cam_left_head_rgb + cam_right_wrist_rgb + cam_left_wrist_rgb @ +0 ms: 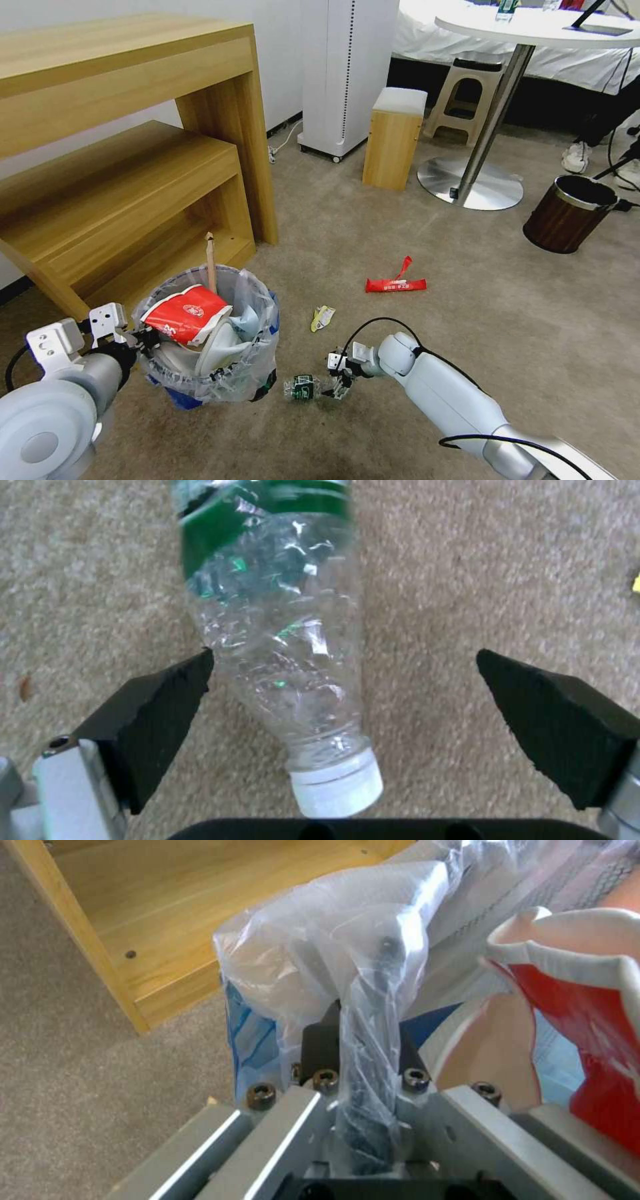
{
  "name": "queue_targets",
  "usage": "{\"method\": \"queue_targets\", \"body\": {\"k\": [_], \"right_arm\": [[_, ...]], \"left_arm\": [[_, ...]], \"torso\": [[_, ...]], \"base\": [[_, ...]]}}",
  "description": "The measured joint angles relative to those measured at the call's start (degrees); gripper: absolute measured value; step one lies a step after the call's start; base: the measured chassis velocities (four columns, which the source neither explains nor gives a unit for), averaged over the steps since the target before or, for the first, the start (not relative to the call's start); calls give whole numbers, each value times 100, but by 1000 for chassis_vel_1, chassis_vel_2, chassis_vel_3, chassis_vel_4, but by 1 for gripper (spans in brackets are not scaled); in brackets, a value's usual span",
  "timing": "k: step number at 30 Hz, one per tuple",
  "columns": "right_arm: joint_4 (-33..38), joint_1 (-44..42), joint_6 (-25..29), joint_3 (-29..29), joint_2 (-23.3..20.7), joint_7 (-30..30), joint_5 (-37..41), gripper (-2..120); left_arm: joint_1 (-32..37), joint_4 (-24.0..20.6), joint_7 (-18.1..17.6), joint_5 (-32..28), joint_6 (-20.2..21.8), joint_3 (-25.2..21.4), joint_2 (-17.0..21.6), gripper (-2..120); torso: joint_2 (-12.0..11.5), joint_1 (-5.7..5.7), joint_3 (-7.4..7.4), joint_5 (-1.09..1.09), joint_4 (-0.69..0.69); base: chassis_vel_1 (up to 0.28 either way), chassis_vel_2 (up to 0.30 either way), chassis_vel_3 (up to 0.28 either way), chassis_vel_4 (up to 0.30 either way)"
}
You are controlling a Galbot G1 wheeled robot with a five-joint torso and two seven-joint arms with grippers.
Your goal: Pick up the trash bin and place the garbage on the floor into it.
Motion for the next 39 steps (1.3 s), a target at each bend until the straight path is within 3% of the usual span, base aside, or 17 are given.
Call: {"method": "queue_targets", "body": {"k": [26,31,39], "right_arm": [[-154,54,239,68,191,-64,-336,99],[-205,55,240,80,239,193,-194,84],[-389,111,217,122,400,450,-144,51]], "left_arm": [[-9,23,36,-4,-9,10,127,1],[-15,34,43,8,-12,24,101,1],[-12,34,59,23,-15,47,70,1]], "torso": [[0,0,0,0,0],[0,0,0,0,0],[0,0,0,0,0]], "base": [[0,0,0,0],[0,0,0,0],[0,0,0,0]]}}
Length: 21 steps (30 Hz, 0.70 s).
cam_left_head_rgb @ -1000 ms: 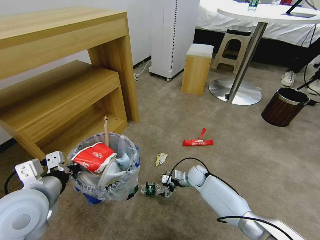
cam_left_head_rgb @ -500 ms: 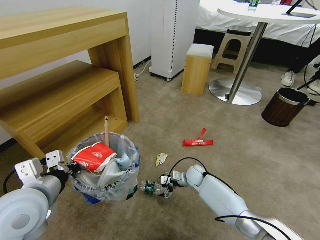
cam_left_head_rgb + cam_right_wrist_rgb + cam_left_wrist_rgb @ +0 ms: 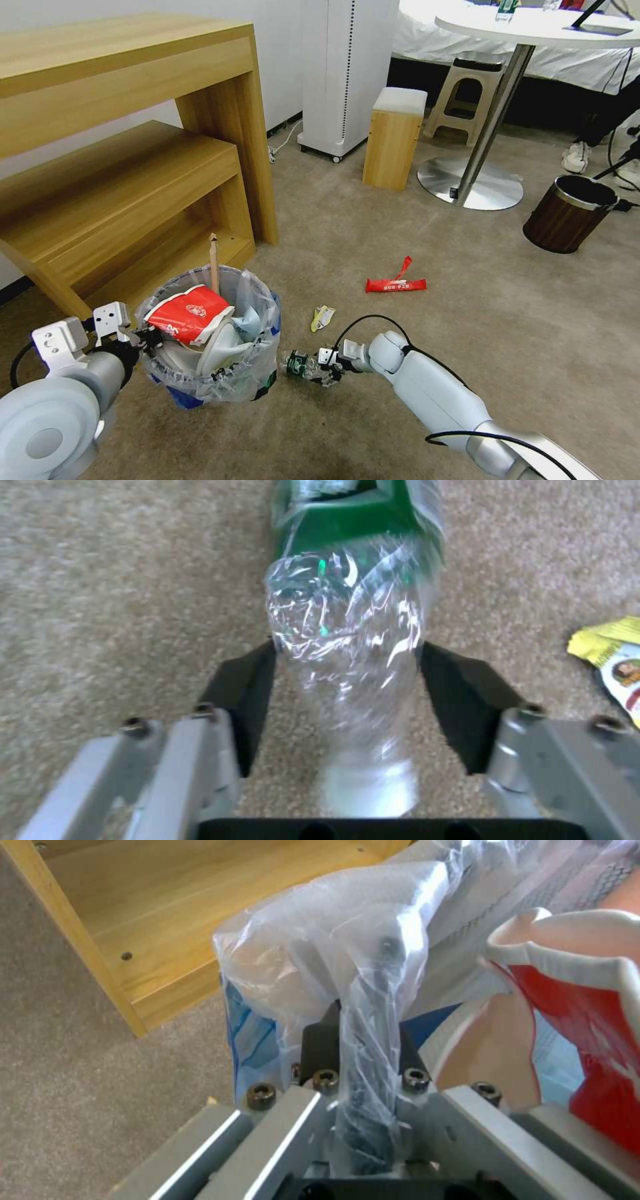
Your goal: Pick up the trash bin and place the garbage on the floor into it.
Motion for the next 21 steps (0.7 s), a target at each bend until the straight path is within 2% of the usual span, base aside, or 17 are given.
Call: {"method": "queue_targets", "body": {"k": [1,3,4,6,12,15,21], "right_arm": [[0,0,0,0,0,0,0,51],[-25,1,5,15,11,63,55,39],[-25,1,5,15,11,63,55,39],[-14,-5,9,17,7,120,128,30],[59,-16,8,38,-28,141,180,18],[176,-37,5,82,-91,141,246,13],[632,-100,-62,222,-298,141,507,12]], "left_arm": [[0,0,0,0,0,0,0,1],[-1,8,7,2,-1,2,0,1],[-1,8,7,2,-1,2,0,1],[-9,17,13,8,-2,14,-2,1],[-20,28,32,24,-4,35,-16,1],[-20,34,49,30,-6,35,-17,1],[-18,37,64,32,-14,20,-1,1]], "torso": [[0,0,0,0,0],[0,0,0,0,0],[0,0,0,0,0],[0,0,0,0,0],[0,0,0,0,0],[0,0,0,0,0],[0,0,0,0,0]], "base": [[0,0,0,0],[0,0,0,0],[0,0,0,0],[0,0,0,0],[0,0,0,0],[0,0,0,0],[0,0,0,0]]}}
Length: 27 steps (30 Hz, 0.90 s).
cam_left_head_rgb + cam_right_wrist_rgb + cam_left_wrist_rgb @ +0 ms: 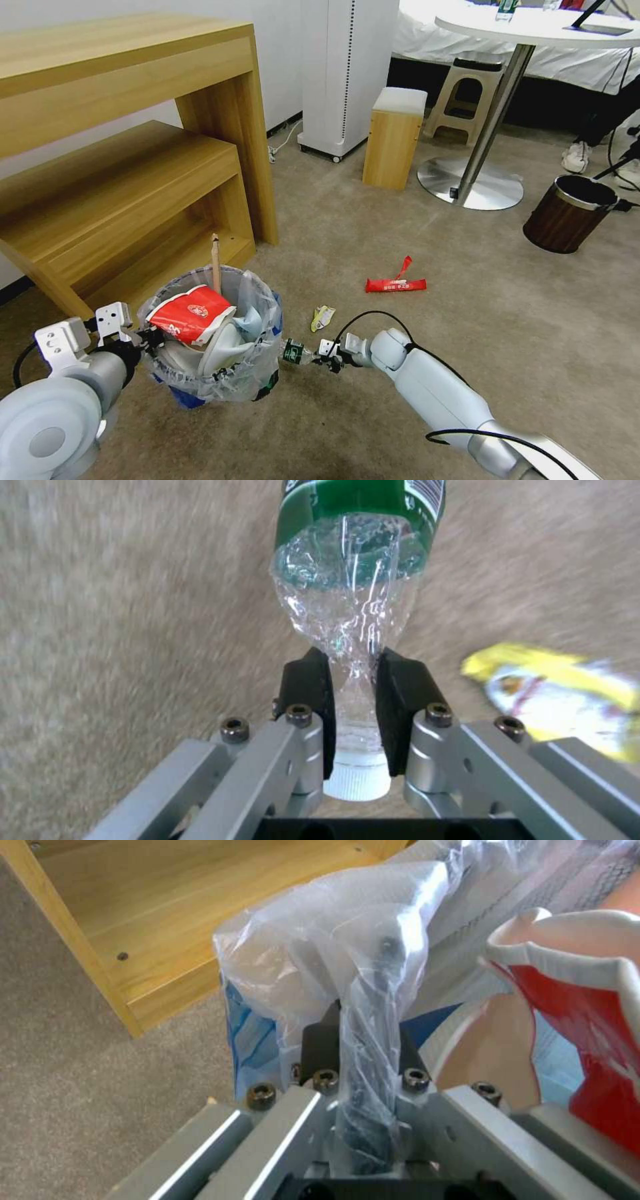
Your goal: Pick up the trash bin and place the garbage on the floor into it.
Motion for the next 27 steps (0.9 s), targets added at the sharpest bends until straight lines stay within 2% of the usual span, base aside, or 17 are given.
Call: {"method": "queue_targets", "body": {"k": [2,4,6,7,10,11,13,16,17,20,27], "right_arm": [[435,-65,-91,78,-223,-1,275,12],[489,-73,-98,90,-252,-1,298,12],[993,-183,-150,258,-541,-10,491,12],[993,-183,-150,258,-541,-10,491,12],[1727,-364,-195,512,-1040,-22,864,12],[1727,-364,-195,512,-1040,-22,864,12],[2186,-459,-195,694,-1361,-25,1119,12],[2554,-518,-195,903,-1599,-25,1382,12],[2554,-518,-195,903,-1599,-25,1382,12],[3136,-520,-103,1202,-1827,-45,2007,12],[3700,-277,-44,1477,-1912,-65,2818,12]], "left_arm": [[-11,1,3,0,-3,4,0,1],[-12,0,3,0,-3,8,-2,1],[-15,1,7,7,-4,30,-15,1],[-15,1,7,7,-4,30,-15,1],[-5,-1,10,17,-4,33,6,1],[-5,-1,10,17,-4,33,6,1],[0,-2,11,15,-6,32,29,1],[16,-17,11,11,-8,34,39,1],[16,-17,11,11,-8,34,39,1],[27,-29,13,6,-8,77,35,1],[-9,-10,21,7,-8,133,27,1]], "torso": [[0,0,0,0,0],[0,0,-1,0,0],[0,0,0,1,0],[0,0,0,1,0],[0,0,0,1,0],[0,0,0,1,0],[0,0,0,1,-1],[0,0,-1,1,-1],[0,0,-1,1,-1],[0,0,-1,1,-1],[0,0,0,-1,0]], "base": [[0,0,0,0],[0,0,0,0],[0,0,0,0],[0,0,0,0],[0,0,0,0],[0,0,0,0],[0,0,0,0],[0,0,0,0],[0,0,0,0],[0,0,0,0],[0,0,0,0]]}}
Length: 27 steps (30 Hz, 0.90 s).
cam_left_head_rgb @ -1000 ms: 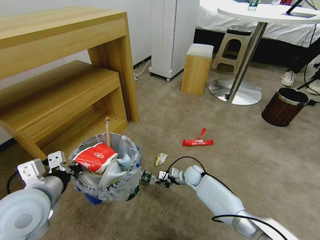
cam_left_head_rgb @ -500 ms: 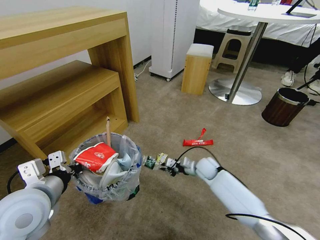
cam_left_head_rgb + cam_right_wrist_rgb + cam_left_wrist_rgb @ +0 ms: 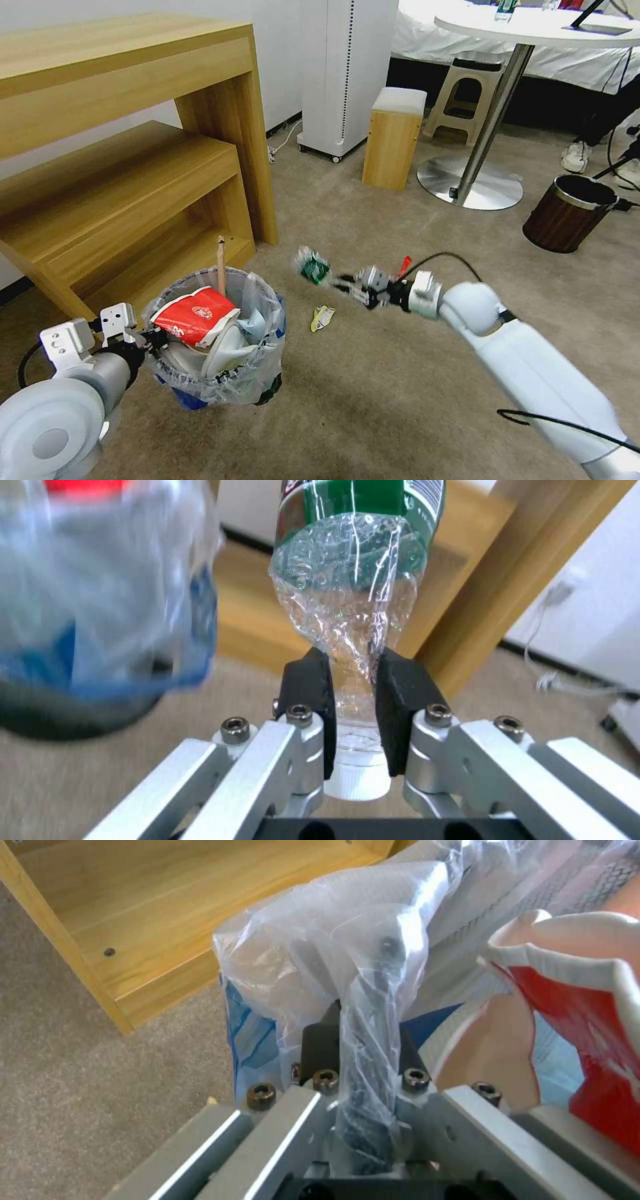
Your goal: Pick up the trash bin and place the garbage on the floor into it.
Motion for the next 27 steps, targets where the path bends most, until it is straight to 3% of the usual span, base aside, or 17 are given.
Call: {"method": "queue_targets", "body": {"k": [9,27], "right_arm": [[403,225,183,-171,209,3,1031,12],[884,543,688,-909,743,-221,1850,12]], "left_arm": [[-5,34,115,-16,23,59,4,1],[-24,168,227,36,46,109,-51,1]], "torso": [[0,0,0,0,0],[0,0,0,-1,0]], "base": [[0,0,0,0],[0,0,0,0]]}}
